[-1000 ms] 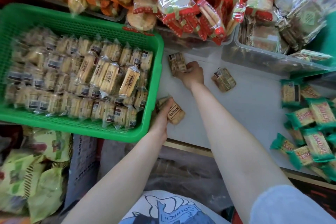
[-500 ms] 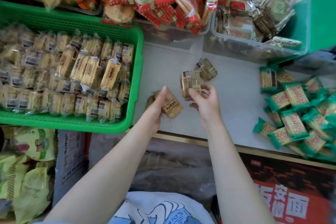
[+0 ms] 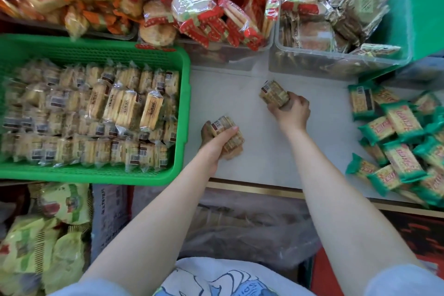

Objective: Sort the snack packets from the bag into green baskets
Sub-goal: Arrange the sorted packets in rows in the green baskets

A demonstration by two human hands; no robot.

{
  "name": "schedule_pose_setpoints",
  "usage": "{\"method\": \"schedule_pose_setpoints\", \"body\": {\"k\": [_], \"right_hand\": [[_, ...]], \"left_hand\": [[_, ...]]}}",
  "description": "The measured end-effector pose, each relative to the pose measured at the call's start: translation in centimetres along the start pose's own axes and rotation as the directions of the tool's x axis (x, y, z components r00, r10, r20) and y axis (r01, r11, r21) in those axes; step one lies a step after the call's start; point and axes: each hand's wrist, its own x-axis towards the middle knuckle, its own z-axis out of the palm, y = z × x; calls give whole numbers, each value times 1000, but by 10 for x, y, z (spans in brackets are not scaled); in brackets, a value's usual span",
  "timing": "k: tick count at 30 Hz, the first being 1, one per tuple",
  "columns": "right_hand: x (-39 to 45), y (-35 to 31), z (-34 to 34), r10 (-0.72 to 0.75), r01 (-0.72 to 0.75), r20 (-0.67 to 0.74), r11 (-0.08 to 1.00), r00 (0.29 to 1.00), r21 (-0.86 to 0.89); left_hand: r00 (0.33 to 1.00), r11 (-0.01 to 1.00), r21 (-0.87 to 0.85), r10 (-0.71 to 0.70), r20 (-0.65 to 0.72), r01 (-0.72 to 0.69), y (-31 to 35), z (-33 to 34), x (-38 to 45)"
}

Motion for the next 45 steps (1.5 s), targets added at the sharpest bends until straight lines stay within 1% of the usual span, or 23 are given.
{"method": "schedule_pose_setpoints", "body": {"k": [2,4,5,7,9,10,12,15,18,21,24,26,27,28,30,32,33,35,37,39,41,42,45], "right_hand": [[0,2,6,-26,27,7,997,1000,-69],[-8,3,8,-4,6,23,999,1000,-50],[-16,3,8,21,-20,31,1000,999,-3],[-39,5,5,115,-124,60,977,992,174],[-77,4,-1,211,-243,128,908,969,341],[-98,2,-4,220,-259,143,880,965,398],[-138,-6,-15,166,-216,147,856,975,470],[-179,-19,-25,-22,-43,130,879,991,475],[-200,-33,-29,-174,105,163,927,971,359],[-213,-50,-31,-308,285,198,949,931,136],[-235,-73,-27,-390,428,327,902,861,-52],[-251,-88,-24,-447,497,387,867,806,-35],[-258,-97,-25,-463,487,395,872,793,44],[-261,-105,-25,-466,439,393,884,793,161],[-263,-117,-25,-449,322,363,876,817,358],[-260,-123,-17,-405,279,317,885,858,374],[-255,-123,-8,-356,255,313,912,880,321],[-246,-118,16,-246,195,357,965,901,173],[-242,-114,41,-156,139,424,988,892,71],[-246,-115,63,-96,65,458,994,884,84],[-251,-113,79,-51,2,455,994,889,108],[-252,-113,84,-36,-12,445,994,895,106],[-255,-112,88,-15,-35,437,994,900,105]], "left_hand": [[999,1000,-24,-11,33,12,1,0,1],[998,999,-28,-20,55,21,1,-1,2],[998,999,-28,-20,55,22,0,-1,3],[998,999,-29,-23,63,25,0,0,0],[997,999,-36,-19,80,22,2,1,-3],[996,999,-37,-18,82,21,5,1,-7],[996,999,14,-30,79,29,9,2,-17],[989,993,118,-16,148,-2,11,-1,-39],[982,994,96,36,185,-54,10,-8,-70],[979,998,46,31,203,-41,12,-20,-91],[970,999,41,11,241,-22,25,-34,-113],[958,1000,-20,9,285,-3,31,-47,-128],[955,998,-59,29,296,-12,35,-55,-136],[951,996,-88,49,304,-23,37,-63,-143],[958,995,-78,84,273,-64,43,-81,-155],[983,991,17,127,134,-130,55,-102,-165],[985,979,110,172,30,-174,64,-114,-169],[954,892,398,278,-111,-214,80,-141,-172],[926,705,686,356,-125,-179,96,-164,-170],[912,477,875,389,-127,-81,105,-172,-162],[892,298,954,436,-120,-17,109,-167,-150],[876,242,970,471,-109,-9,108,-162,-144],[801,124,992,597,-52,-28,98,-150,-127]]}}
